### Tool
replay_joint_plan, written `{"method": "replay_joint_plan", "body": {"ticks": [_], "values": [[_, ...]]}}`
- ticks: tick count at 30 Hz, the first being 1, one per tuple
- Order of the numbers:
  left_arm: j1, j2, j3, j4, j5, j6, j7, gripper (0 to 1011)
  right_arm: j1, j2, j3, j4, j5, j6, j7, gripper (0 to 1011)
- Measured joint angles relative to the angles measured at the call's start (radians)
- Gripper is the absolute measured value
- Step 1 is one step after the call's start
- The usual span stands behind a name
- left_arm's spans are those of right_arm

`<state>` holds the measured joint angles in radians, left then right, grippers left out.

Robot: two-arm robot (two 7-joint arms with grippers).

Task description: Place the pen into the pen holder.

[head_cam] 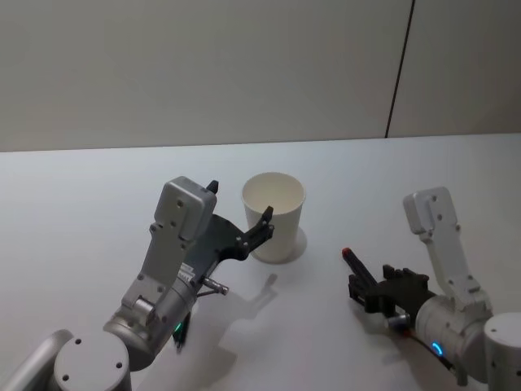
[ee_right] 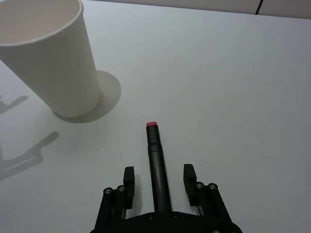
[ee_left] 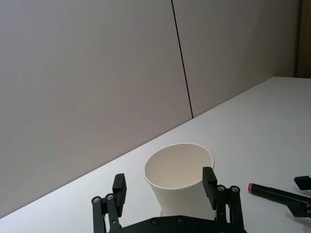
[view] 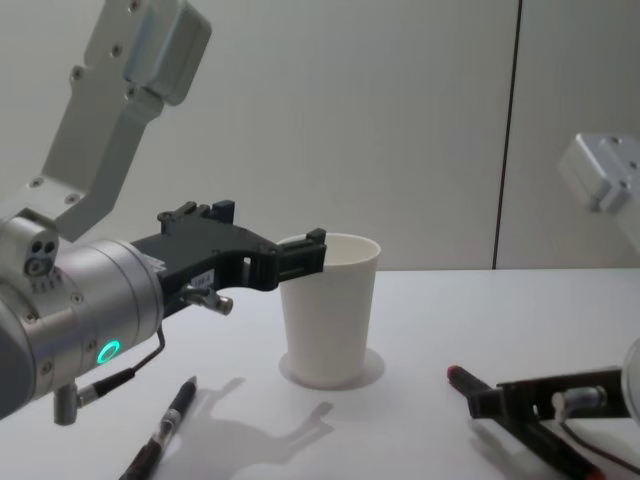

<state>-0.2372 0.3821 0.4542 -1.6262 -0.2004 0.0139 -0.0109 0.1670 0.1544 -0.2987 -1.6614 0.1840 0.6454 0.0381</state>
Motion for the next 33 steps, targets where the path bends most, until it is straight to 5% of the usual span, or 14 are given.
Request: {"method": "replay_joint_plan", "body": {"ticks": [15, 29, 33], "values": [[0.000, 0.000, 0.000, 0.000, 0.000, 0.000, 0.000, 1000, 0.012, -0.019, -0.004, 0.016, -0.035, 0.035, -0.021, 170], [0.000, 0.000, 0.000, 0.000, 0.000, 0.000, 0.000, 1000, 0.006, -0.020, -0.005, 0.003, -0.073, -0.018, -0.034, 170], [0.000, 0.000, 0.000, 0.000, 0.000, 0.000, 0.000, 1000, -0.002, -0.015, -0.005, -0.011, -0.100, -0.074, -0.038, 171]]}}
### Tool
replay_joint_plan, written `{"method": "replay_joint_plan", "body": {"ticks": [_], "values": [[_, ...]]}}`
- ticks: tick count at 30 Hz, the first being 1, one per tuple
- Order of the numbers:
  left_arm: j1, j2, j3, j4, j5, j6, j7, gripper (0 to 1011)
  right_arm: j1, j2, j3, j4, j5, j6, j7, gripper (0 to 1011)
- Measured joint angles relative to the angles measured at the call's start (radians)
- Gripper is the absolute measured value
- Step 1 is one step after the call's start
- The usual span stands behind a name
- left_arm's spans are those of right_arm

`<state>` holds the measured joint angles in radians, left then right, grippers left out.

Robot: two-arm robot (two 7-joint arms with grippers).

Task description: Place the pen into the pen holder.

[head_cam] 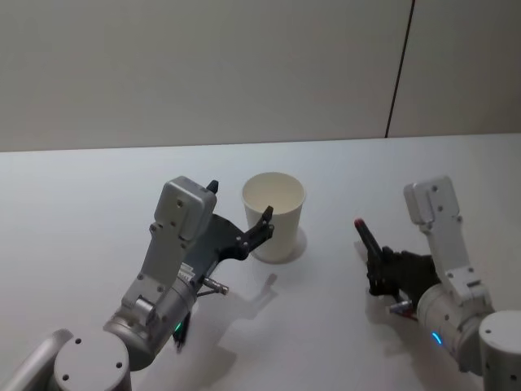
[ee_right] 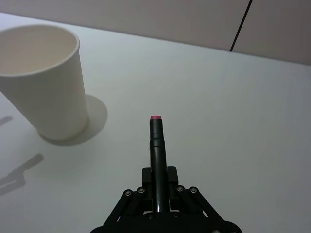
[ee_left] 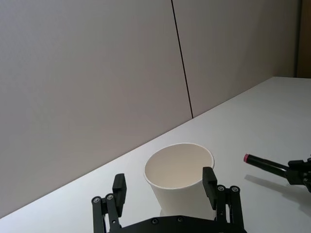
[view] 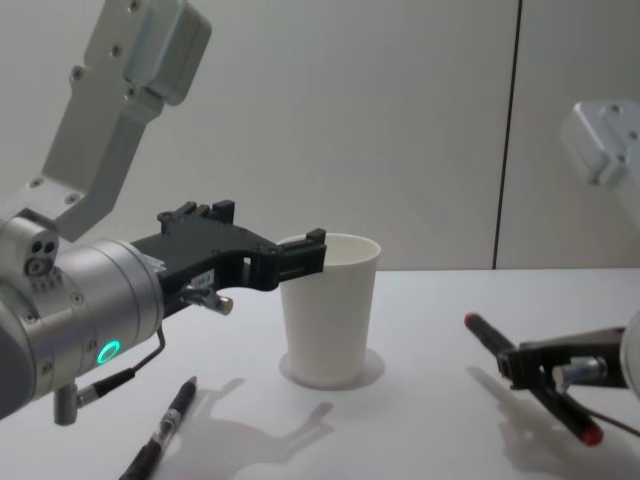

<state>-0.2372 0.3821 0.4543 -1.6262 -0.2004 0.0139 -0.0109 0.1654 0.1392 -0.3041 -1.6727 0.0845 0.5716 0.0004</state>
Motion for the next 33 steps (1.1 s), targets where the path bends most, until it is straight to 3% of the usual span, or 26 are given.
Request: {"method": "replay_joint_plan", "body": {"ticks": [4, 15, 33], "values": [[0.000, 0.000, 0.000, 0.000, 0.000, 0.000, 0.000, 1000, -0.004, 0.004, 0.000, -0.007, -0.016, -0.035, 0.000, 171], [0.000, 0.000, 0.000, 0.000, 0.000, 0.000, 0.000, 1000, -0.016, 0.020, 0.001, -0.016, -0.069, -0.199, 0.017, 171], [0.000, 0.000, 0.000, 0.000, 0.000, 0.000, 0.000, 1000, 0.014, 0.043, 0.018, 0.065, -0.102, -0.568, 0.131, 171]]}}
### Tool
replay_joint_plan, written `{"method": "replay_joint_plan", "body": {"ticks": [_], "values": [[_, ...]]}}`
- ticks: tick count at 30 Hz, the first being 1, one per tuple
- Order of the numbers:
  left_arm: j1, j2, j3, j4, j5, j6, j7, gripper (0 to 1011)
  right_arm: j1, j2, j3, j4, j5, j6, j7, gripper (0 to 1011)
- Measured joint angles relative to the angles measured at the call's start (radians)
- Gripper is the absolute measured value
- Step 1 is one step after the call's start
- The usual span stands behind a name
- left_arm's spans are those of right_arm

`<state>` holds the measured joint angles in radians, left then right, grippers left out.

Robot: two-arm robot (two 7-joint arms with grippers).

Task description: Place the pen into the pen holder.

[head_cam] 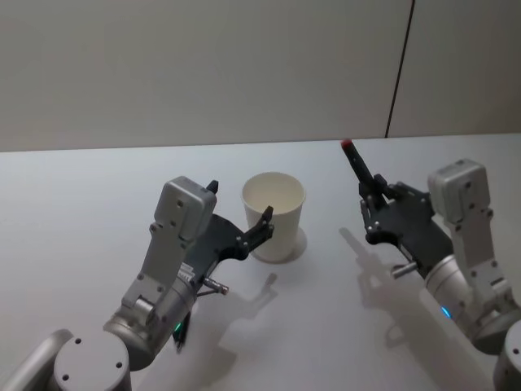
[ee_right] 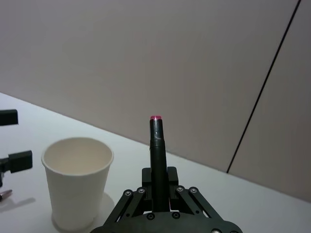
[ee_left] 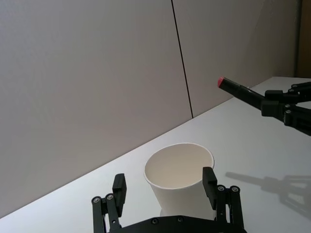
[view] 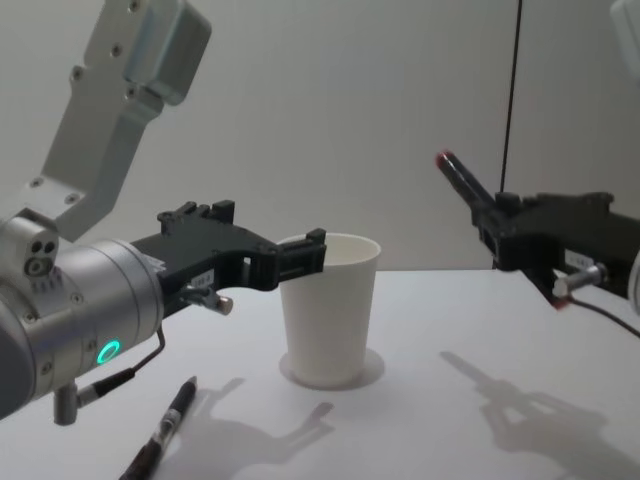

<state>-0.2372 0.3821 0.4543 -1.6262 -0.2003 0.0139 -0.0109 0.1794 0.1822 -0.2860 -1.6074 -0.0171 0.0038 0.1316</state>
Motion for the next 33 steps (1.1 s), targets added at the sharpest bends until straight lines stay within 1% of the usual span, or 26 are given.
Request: {"method": "replay_joint_plan", "body": {"ticks": [1, 2, 4, 5, 7, 8, 10, 11, 12, 13, 14, 15, 16, 17, 21, 22, 23, 24, 25, 26, 27, 28, 29, 30, 33], "values": [[0.000, 0.000, 0.000, 0.000, 0.000, 0.000, 0.000, 1000, 0.004, 0.000, 0.001, 0.008, 0.000, -0.016, 0.007, 171], [0.000, 0.000, 0.000, 0.000, 0.000, 0.000, 0.000, 1000, 0.009, 0.000, 0.002, 0.018, 0.000, -0.051, 0.022, 171], [0.000, 0.000, 0.000, 0.000, 0.000, 0.000, 0.000, 1000, 0.018, 0.000, 0.004, 0.035, 0.002, -0.088, 0.039, 170], [0.000, 0.000, 0.000, 0.000, 0.000, 0.000, 0.000, 1000, 0.026, 0.000, 0.005, 0.047, 0.004, -0.121, 0.054, 171], [0.000, 0.000, 0.000, 0.000, 0.000, 0.000, 0.000, 1000, 0.037, -0.001, 0.007, 0.066, 0.008, -0.153, 0.071, 170], [0.000, 0.000, 0.000, 0.000, 0.000, 0.000, 0.000, 1000, 0.047, -0.002, 0.008, 0.083, 0.012, -0.192, 0.091, 171], [0.000, 0.000, 0.000, 0.000, 0.000, 0.000, 0.000, 1000, 0.059, -0.004, 0.010, 0.102, 0.017, -0.224, 0.109, 170], [0.000, 0.000, 0.000, 0.000, 0.000, 0.000, 0.000, 1000, 0.071, -0.006, 0.011, 0.121, 0.023, -0.259, 0.129, 171], [0.000, 0.000, 0.000, 0.000, 0.000, 0.000, 0.000, 1000, 0.071, -0.006, 0.011, 0.121, 0.023, -0.259, 0.129, 171], [0.000, 0.000, 0.000, 0.000, 0.000, 0.000, 0.000, 1000, 0.085, -0.009, 0.012, 0.144, 0.030, -0.297, 0.153, 171], [0.000, 0.000, 0.000, 0.000, 0.000, 0.000, 0.000, 1000, 0.090, -0.010, 0.012, 0.152, 0.033, -0.313, 0.162, 171], [0.000, 0.000, 0.000, 0.000, 0.000, 0.000, 0.000, 1000, 0.107, -0.014, 0.013, 0.177, 0.042, -0.353, 0.187, 171], [0.000, 0.000, 0.000, 0.000, 0.000, 0.000, 0.000, 1000, 0.114, -0.016, 0.014, 0.188, 0.046, -0.370, 0.195, 170], [0.000, 0.000, 0.000, 0.000, 0.000, 0.000, 0.000, 1000, 0.132, -0.021, 0.015, 0.216, 0.055, -0.403, 0.222, 171], [0.000, 0.000, 0.000, 0.000, 0.000, 0.000, 0.000, 1000, 0.168, -0.031, 0.015, 0.270, 0.076, -0.477, 0.274, 171], [0.000, 0.000, 0.000, 0.000, 0.000, 0.000, 0.000, 1000, 0.191, -0.038, 0.015, 0.300, 0.088, -0.512, 0.300, 171], [0.000, 0.000, 0.000, 0.000, 0.000, 0.000, 0.000, 1000, 0.198, -0.040, 0.015, 0.317, 0.093, -0.528, 0.313, 171], [0.000, 0.000, 0.000, 0.000, 0.000, 0.000, 0.000, 1000, 0.223, -0.048, 0.015, 0.354, 0.106, -0.568, 0.341, 170], [0.000, 0.000, 0.000, 0.000, 0.000, 0.000, 0.000, 1000, 0.233, -0.051, 0.014, 0.370, 0.110, -0.580, 0.349, 171], [0.000, 0.000, 0.000, 0.000, 0.000, 0.000, 0.000, 1000, 0.254, -0.058, 0.013, 0.402, 0.121, -0.615, 0.374, 171], [0.000, 0.000, 0.000, 0.000, 0.000, 0.000, 0.000, 1000, 0.254, -0.058, 0.013, 0.402, 0.121, -0.615, 0.374, 171], [0.000, 0.000, 0.000, 0.000, 0.000, 0.000, 0.000, 1000, 0.277, -0.066, 0.012, 0.437, 0.130, -0.646, 0.393, 171], [0.000, 0.000, 0.000, 0.000, 0.000, 0.000, 0.000, 1000, 0.286, -0.070, 0.011, 0.453, 0.133, -0.655, 0.400, 171], [0.000, 0.000, 0.000, 0.000, 0.000, 0.000, 0.000, 1000, 0.305, -0.076, 0.010, 0.482, 0.140, -0.680, 0.417, 170], [0.000, 0.000, 0.000, 0.000, 0.000, 0.000, 0.000, 1000, 0.333, -0.087, 0.008, 0.527, 0.149, -0.710, 0.435, 171]]}}
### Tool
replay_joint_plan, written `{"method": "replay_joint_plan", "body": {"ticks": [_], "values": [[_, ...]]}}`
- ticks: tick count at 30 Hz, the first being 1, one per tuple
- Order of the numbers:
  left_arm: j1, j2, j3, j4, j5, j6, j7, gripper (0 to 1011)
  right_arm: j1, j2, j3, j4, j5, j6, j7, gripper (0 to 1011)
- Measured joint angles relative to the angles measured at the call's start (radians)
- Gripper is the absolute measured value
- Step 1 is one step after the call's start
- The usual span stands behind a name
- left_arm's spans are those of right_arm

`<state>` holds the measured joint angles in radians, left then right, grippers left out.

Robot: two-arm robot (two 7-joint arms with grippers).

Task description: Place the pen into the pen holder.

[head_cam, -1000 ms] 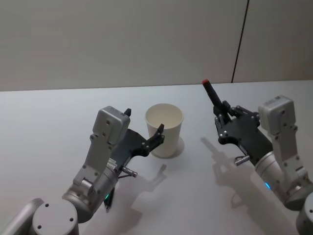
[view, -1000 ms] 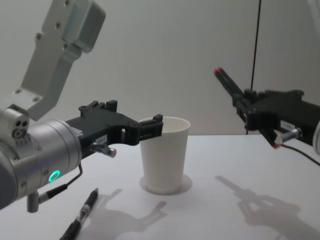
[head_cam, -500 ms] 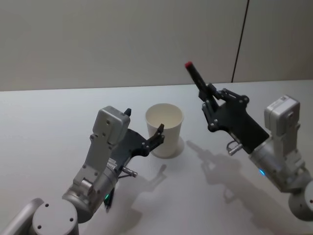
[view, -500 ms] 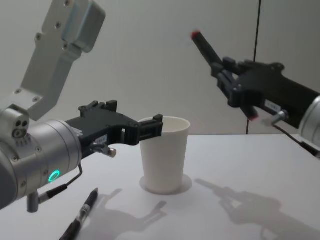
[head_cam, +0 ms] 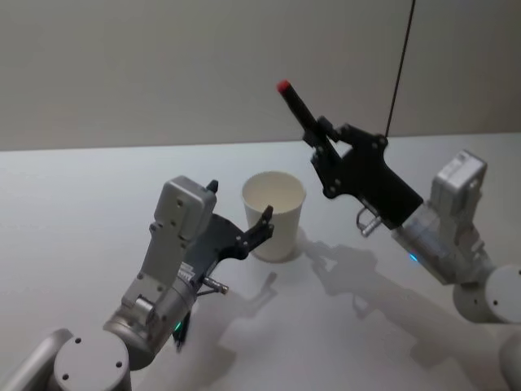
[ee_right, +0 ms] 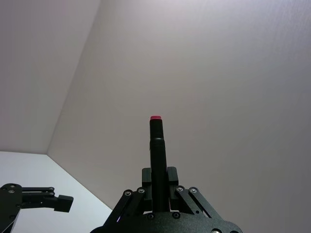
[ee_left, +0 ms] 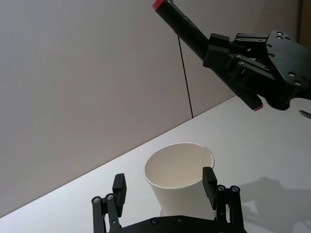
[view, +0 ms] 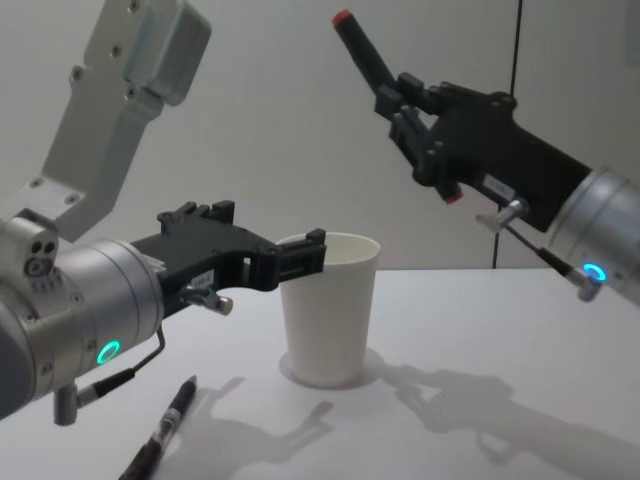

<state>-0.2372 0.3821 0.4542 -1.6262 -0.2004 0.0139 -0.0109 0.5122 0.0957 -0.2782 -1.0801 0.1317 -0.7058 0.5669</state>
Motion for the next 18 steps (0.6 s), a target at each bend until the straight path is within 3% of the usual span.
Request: {"method": "replay_joint_plan", "body": {"ticks": [8, 18], "values": [[0.000, 0.000, 0.000, 0.000, 0.000, 0.000, 0.000, 1000, 0.082, -0.032, -0.007, 0.136, 0.026, -0.052, 0.038, 170], [0.000, 0.000, 0.000, 0.000, 0.000, 0.000, 0.000, 1000, 0.157, -0.065, -0.016, 0.273, 0.084, -0.055, 0.089, 171]]}}
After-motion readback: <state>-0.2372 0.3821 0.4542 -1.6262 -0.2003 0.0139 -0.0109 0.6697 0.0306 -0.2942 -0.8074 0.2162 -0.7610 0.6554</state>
